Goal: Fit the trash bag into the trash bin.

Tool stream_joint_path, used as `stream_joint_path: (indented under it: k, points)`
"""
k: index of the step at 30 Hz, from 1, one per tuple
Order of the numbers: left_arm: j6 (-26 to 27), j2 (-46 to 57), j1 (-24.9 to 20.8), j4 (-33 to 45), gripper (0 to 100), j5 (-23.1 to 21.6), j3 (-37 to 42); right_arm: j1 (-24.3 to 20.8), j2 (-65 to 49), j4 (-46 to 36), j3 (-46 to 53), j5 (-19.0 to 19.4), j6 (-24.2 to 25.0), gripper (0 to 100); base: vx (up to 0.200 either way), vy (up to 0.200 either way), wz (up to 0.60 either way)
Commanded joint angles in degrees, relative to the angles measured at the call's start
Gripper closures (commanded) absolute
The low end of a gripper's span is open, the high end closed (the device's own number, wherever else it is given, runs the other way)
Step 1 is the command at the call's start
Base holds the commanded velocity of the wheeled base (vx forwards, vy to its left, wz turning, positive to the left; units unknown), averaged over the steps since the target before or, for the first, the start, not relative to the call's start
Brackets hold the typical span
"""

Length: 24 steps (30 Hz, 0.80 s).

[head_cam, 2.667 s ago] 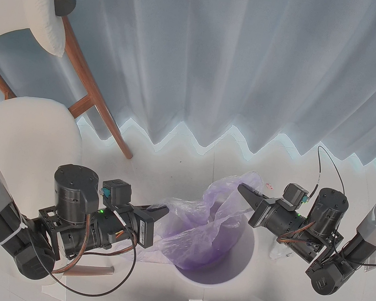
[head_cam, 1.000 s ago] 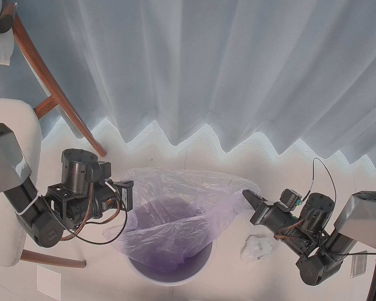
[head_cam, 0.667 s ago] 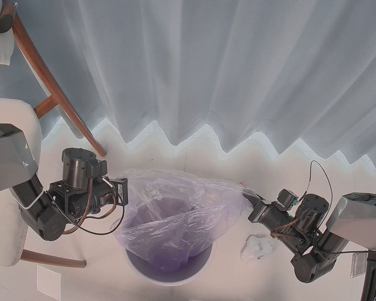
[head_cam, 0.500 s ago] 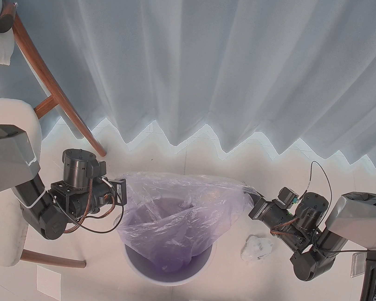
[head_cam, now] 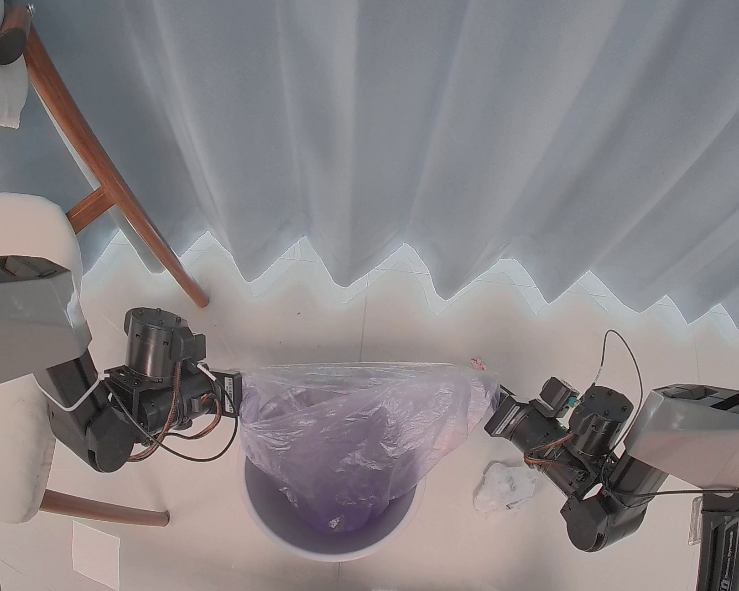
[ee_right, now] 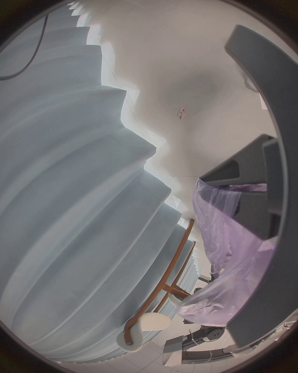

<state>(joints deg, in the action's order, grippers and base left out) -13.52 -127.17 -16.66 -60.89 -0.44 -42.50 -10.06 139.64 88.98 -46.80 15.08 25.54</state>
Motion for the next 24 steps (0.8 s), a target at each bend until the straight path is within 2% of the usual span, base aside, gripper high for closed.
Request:
stream_joint_path:
  k: [1,16,24]
  points:
    - [0.0,-2.0,0.3,-0.1,100,0.0,-0.2,0.3,1.5,0.8,-0.4,0.0,0.0,100,0.0,0.0,0.0]
    - [-1.1,-3.3,-0.4,-4.1,100,0.5,1.1,0.7,2.3,1.0,0.9,-0.1,-0.4,100,0.0,0.0,0.0]
    - [-1.3,-3.0,-1.2,-10.4,100,0.0,6.7,0.7,-1.8,1.0,8.5,0.1,-0.4,100,0.0,0.0,0.0]
